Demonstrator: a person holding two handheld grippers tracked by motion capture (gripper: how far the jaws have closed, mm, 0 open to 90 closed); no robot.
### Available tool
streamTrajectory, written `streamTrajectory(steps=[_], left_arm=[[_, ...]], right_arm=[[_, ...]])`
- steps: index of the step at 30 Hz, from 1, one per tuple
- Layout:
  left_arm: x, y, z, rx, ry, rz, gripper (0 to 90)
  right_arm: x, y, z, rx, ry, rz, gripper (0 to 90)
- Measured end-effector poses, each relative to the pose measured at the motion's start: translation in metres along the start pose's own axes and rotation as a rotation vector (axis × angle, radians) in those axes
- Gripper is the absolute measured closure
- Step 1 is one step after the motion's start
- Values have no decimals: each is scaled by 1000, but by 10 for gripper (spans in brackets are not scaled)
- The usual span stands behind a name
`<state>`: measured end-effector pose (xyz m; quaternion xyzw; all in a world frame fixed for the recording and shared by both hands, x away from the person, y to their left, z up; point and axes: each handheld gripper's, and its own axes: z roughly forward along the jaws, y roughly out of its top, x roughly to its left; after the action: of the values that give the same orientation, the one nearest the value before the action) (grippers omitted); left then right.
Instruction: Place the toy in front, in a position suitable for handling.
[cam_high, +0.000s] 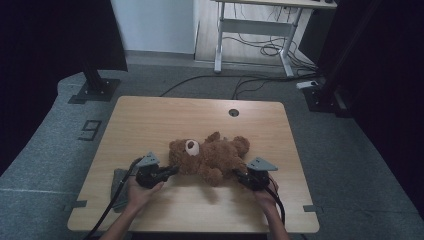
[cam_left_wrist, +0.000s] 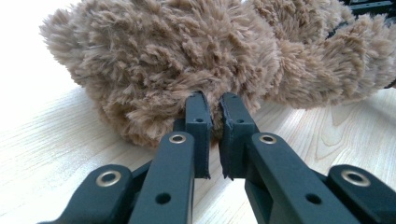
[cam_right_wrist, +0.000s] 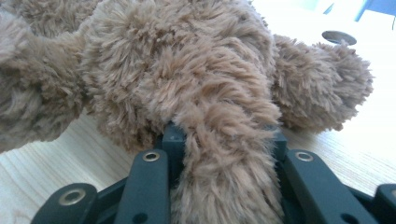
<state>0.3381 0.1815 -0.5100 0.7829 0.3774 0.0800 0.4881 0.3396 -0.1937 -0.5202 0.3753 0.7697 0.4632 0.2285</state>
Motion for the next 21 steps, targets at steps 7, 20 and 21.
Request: streamTrajectory(steps=[7, 20, 21], left_arm=[[1, 0, -5, -21, 34, 3, 642], [5, 5, -58, -31, 175, -33, 277], [4, 3, -62, -31, 190, -29, 274]], right_arm=[[-2, -3, 0, -13, 17, -7, 596], [-7, -5, -2, -53, 51, 62, 472], [-7, -5, -2, -52, 51, 62, 469]])
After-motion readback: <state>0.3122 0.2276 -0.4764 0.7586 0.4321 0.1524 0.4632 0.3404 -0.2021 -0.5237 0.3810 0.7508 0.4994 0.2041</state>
